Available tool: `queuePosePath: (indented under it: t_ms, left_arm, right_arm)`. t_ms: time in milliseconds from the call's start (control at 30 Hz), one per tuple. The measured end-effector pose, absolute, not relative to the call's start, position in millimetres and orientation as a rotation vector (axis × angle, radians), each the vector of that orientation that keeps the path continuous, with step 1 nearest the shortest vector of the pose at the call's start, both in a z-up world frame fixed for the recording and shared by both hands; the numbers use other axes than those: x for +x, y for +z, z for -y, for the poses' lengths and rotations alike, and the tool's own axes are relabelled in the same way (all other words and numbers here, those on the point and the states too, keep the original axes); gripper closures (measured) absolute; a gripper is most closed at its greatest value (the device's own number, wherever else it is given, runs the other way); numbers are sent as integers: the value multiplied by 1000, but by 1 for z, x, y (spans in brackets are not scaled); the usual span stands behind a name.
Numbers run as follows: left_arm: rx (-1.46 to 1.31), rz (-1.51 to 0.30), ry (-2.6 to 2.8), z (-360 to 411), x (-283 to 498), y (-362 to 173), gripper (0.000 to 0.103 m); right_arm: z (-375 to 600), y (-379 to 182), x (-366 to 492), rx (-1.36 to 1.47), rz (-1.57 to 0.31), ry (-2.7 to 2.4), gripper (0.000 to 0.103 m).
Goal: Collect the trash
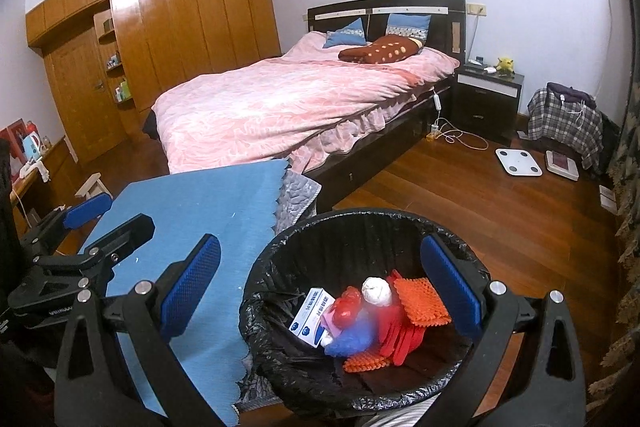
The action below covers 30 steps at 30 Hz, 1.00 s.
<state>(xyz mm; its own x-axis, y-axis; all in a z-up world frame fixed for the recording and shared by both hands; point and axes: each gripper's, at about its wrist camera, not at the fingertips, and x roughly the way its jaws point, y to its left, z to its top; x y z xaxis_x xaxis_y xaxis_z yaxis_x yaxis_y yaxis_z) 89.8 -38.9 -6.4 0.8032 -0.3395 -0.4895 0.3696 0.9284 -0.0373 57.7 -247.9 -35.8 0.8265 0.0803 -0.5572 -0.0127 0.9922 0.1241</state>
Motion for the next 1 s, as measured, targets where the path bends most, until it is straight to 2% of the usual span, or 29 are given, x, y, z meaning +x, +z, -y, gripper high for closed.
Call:
queuePosePath:
  t_ms: [1000]
  left_arm:
    - [66, -518, -375, 37, 89, -8, 6]
  right_arm:
    - [245, -37, 59, 117, -602, 52, 6]
